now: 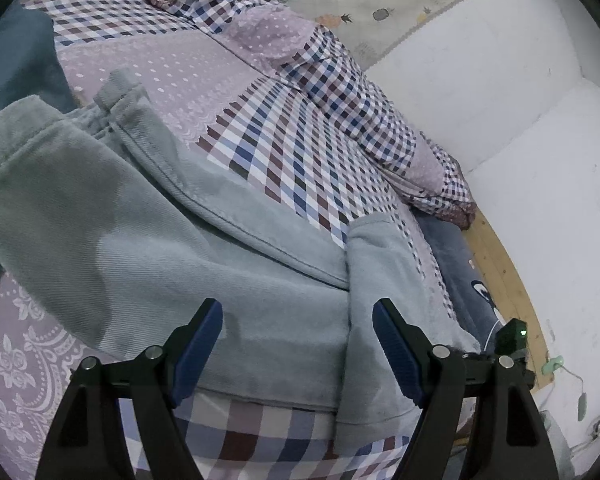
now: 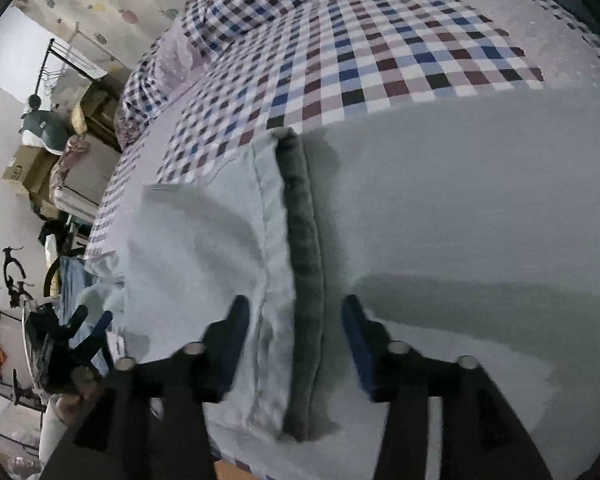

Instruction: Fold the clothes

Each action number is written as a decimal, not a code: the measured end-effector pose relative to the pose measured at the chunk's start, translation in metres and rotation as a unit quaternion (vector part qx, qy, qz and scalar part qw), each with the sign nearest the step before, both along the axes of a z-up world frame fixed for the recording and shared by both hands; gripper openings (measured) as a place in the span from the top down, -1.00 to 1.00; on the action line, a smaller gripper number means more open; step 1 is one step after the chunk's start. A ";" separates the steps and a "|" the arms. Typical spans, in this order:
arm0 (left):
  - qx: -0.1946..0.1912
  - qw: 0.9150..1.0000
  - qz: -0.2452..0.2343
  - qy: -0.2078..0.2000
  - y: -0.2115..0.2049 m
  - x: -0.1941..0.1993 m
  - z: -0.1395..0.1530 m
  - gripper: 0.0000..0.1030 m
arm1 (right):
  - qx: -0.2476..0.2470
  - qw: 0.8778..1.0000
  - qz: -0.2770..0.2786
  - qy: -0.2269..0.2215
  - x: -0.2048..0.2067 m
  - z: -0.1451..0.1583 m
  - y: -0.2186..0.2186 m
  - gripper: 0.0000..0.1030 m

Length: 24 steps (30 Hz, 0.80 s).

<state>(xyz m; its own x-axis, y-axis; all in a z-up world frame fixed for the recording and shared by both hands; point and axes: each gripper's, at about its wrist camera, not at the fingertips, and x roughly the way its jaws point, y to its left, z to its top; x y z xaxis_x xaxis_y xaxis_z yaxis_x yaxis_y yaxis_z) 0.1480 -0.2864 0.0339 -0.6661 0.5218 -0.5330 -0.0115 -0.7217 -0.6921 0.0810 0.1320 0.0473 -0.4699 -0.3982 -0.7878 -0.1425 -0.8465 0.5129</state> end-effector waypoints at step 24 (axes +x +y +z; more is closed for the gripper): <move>-0.011 1.000 -0.015 -0.004 0.010 -0.004 -0.002 -0.58 | -0.080 0.989 0.122 -0.003 -0.054 -0.034 -0.018 -0.29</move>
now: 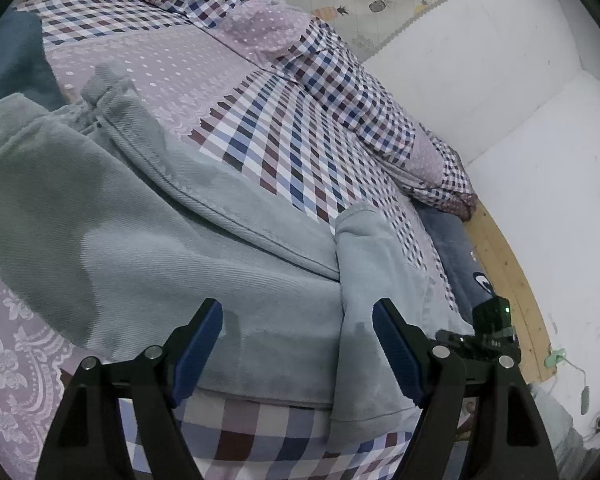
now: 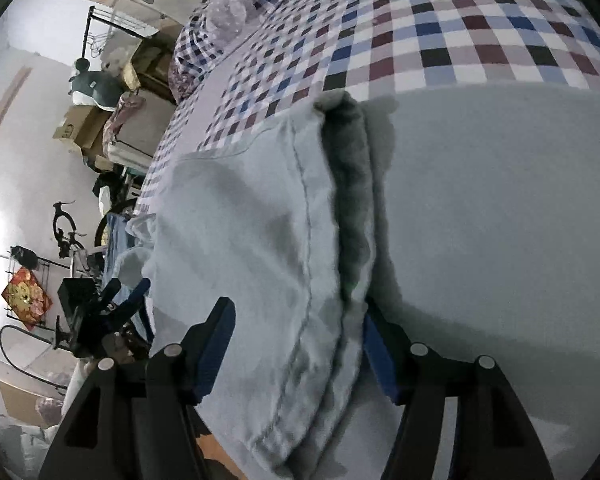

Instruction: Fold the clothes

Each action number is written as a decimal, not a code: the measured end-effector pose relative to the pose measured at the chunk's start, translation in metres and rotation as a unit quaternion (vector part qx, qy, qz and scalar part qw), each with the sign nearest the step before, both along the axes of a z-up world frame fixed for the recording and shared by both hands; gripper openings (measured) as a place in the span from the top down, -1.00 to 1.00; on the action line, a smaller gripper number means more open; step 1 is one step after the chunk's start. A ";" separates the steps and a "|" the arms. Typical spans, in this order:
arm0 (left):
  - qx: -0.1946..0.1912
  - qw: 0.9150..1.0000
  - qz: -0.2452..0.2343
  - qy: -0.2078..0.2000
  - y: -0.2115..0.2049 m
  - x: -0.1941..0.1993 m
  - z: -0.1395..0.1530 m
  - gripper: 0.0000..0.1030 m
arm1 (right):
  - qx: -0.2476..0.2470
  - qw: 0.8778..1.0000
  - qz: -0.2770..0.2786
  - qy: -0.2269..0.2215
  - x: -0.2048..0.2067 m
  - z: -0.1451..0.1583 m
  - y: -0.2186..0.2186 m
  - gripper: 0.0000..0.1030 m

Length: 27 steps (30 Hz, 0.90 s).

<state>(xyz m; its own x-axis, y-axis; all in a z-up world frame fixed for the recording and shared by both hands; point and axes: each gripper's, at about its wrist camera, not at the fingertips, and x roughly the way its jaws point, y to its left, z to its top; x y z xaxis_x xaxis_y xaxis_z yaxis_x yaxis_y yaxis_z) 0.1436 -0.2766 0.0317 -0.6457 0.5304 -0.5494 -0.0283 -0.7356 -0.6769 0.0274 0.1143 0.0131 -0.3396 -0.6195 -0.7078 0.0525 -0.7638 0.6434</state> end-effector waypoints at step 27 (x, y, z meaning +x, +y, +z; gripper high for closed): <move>0.056 0.997 0.059 0.013 -0.038 0.007 0.002 -0.58 | 0.275 0.901 -0.334 -0.030 0.202 0.114 0.195 0.93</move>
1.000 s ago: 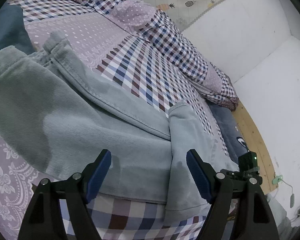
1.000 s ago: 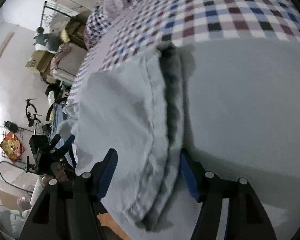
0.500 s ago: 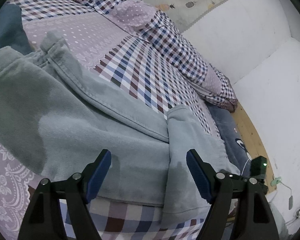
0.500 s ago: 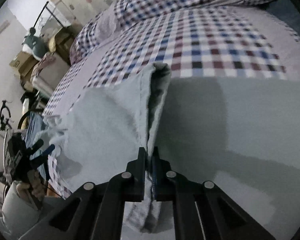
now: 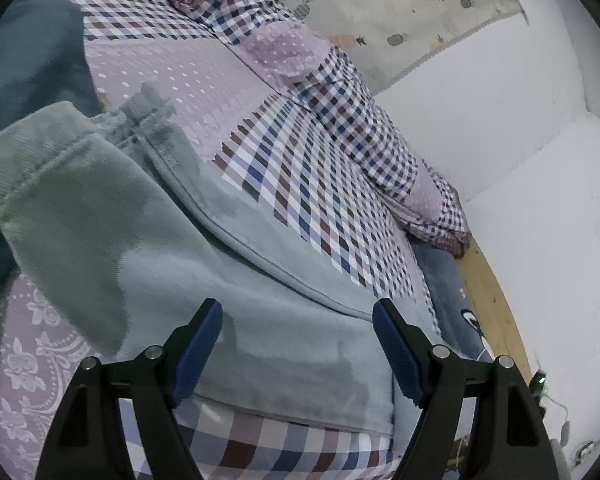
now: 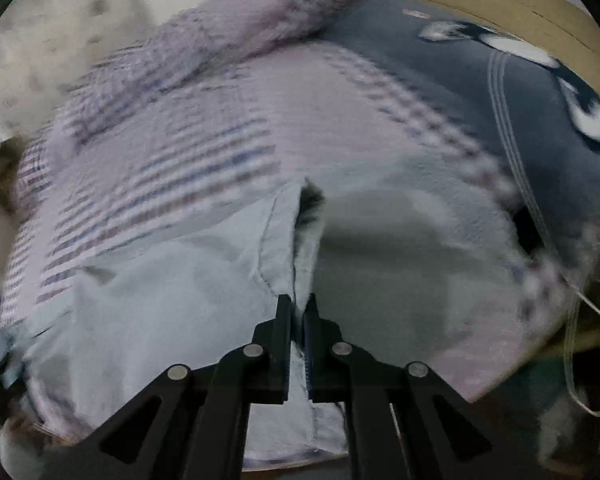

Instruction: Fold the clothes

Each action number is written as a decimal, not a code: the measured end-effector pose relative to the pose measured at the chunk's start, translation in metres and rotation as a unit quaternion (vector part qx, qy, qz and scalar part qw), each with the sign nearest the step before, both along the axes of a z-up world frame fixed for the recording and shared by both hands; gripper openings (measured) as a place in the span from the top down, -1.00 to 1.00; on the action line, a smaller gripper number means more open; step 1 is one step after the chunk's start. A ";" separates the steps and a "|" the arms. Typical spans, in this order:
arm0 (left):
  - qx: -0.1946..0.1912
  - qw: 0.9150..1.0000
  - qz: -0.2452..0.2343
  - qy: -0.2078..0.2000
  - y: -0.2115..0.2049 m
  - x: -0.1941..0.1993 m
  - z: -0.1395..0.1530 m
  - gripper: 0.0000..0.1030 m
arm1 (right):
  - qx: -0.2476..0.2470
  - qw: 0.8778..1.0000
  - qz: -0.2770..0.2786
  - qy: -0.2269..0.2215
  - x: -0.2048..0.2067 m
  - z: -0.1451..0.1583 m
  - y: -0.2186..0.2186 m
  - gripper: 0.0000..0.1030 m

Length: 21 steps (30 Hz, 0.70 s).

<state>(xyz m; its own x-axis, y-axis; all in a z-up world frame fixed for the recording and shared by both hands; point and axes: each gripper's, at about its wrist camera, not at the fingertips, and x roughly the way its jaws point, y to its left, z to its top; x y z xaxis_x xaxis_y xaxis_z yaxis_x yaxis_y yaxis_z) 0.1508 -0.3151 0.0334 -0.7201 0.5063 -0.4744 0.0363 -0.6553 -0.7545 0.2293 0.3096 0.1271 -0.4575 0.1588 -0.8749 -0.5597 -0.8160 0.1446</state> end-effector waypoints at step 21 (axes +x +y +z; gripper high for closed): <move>0.025 0.993 0.087 -0.074 -0.074 -0.058 0.008 -0.58 | 0.081 0.961 0.251 0.086 -0.088 0.029 -0.191 0.15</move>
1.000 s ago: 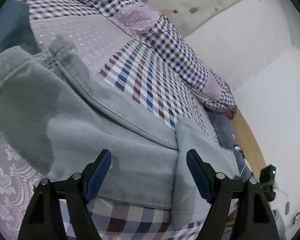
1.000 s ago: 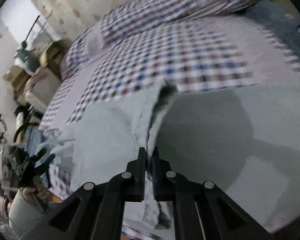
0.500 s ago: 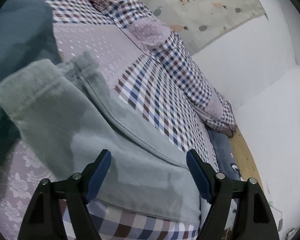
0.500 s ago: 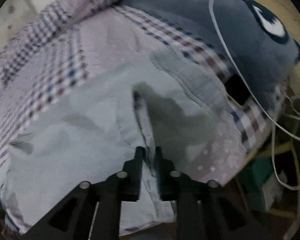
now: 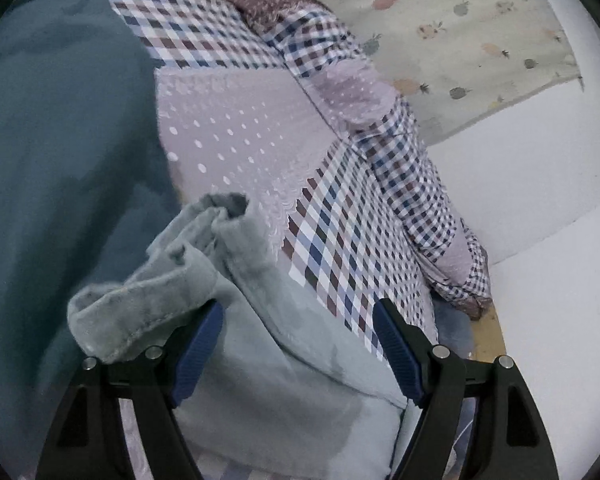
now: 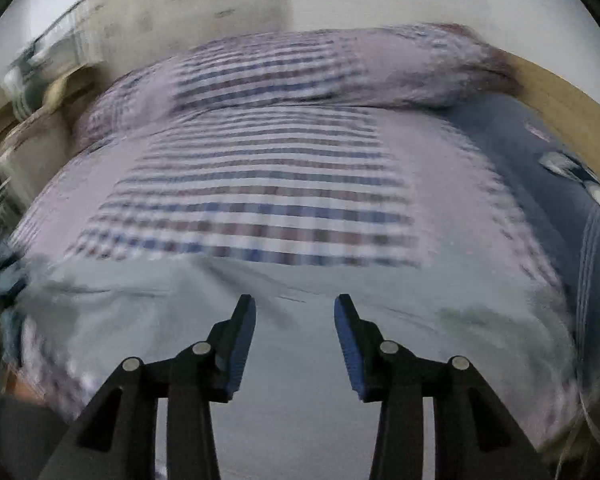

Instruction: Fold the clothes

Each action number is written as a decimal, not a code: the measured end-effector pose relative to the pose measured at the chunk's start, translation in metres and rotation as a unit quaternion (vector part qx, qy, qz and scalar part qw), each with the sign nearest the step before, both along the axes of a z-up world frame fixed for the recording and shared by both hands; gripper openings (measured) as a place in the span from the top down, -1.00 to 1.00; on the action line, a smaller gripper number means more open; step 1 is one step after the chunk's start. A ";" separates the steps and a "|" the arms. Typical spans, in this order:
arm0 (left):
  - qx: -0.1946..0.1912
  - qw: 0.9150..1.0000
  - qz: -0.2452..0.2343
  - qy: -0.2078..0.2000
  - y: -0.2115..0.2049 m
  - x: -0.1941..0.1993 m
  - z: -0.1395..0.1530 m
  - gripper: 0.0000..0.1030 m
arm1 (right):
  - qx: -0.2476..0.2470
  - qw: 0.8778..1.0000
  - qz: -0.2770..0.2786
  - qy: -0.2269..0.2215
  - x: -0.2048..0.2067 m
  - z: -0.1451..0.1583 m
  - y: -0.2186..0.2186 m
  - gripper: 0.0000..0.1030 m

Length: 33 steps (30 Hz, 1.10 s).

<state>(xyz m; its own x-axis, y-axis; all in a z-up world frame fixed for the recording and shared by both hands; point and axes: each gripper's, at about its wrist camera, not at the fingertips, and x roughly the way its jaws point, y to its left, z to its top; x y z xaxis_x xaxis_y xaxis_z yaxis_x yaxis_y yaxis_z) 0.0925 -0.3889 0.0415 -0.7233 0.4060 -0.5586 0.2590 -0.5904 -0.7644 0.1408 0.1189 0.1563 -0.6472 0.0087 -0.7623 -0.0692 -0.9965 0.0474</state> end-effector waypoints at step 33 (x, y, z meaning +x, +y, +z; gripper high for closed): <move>0.109 0.991 0.009 -0.075 -0.029 -0.081 -0.018 0.74 | 0.117 0.921 0.344 -0.139 -0.150 -0.095 -0.155 0.07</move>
